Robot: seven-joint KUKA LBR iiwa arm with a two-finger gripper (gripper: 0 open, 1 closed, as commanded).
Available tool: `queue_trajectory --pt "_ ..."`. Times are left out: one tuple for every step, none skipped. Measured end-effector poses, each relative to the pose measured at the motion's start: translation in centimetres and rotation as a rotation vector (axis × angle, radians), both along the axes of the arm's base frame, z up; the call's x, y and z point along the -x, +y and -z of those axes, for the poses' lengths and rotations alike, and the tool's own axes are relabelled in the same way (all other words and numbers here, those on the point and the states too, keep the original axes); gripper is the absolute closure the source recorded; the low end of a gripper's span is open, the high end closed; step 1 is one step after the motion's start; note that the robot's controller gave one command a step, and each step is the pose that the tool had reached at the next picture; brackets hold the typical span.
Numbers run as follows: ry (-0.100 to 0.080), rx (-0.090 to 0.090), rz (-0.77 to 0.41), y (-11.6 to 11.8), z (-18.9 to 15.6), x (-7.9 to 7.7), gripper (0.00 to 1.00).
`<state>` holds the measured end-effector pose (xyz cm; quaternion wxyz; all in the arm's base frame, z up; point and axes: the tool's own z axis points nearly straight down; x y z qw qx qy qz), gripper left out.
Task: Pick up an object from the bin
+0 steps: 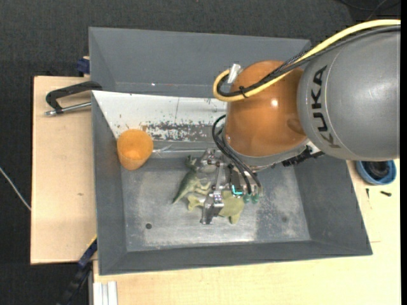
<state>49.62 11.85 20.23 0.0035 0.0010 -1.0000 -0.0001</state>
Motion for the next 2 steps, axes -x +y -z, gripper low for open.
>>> queue_trajectory --pt "-0.016 -0.004 -0.186 -1.55 13.19 -1.97 0.00" --pt "-0.010 -0.003 -0.184 -1.64 12.94 -1.83 1.00"
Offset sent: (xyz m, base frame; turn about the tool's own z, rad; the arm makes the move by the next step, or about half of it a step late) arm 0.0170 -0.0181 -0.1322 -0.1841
